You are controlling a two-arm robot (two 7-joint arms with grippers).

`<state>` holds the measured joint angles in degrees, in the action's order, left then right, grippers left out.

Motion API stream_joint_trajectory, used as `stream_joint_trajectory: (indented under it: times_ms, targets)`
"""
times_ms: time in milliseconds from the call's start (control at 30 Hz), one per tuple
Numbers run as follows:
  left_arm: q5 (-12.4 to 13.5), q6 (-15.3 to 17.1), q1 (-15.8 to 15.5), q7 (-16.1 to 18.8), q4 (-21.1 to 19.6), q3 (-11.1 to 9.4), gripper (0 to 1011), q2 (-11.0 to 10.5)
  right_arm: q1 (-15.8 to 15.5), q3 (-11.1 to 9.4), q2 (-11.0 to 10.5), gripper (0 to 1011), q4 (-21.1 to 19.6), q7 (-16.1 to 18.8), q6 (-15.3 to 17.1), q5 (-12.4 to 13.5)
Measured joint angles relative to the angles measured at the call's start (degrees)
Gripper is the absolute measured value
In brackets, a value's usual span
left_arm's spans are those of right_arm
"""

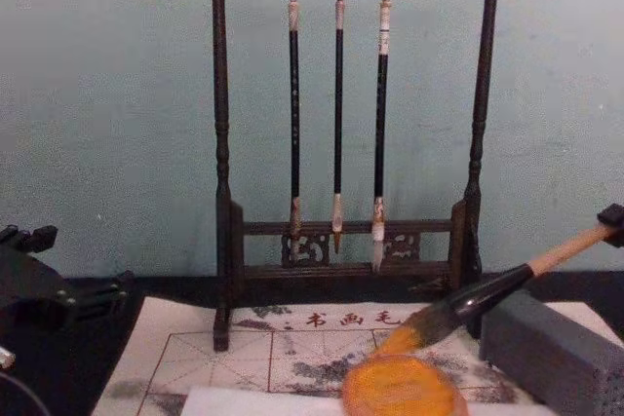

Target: Pick up the brush from the inkstone, write on the paper, then place the brush back to its original position.

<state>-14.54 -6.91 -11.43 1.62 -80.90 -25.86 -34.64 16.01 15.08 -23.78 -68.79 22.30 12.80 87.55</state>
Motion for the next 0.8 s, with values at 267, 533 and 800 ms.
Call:
stream_joint_trajectory:
  times_ms: [267, 533, 800]
  targets:
    - [0.0, 0.0, 0.0, 0.0, 0.0, 0.0, 1001, 0.0, -0.2, 1.1, -1.0, 198, -1.1, 0.7, -0.1, 0.8]
    - [0.0, 0.0, 0.0, 0.0, 0.0, 0.0, 1001, 0.0, -1.1, 2.4, -2.2, 198, -2.9, 1.9, -0.8, 0.9]
    - [0.0, 0.0, 0.0, 0.0, 0.0, 0.0, 1001, 0.0, -2.4, 3.5, -3.6, 198, -5.2, 2.5, -1.3, 1.6]
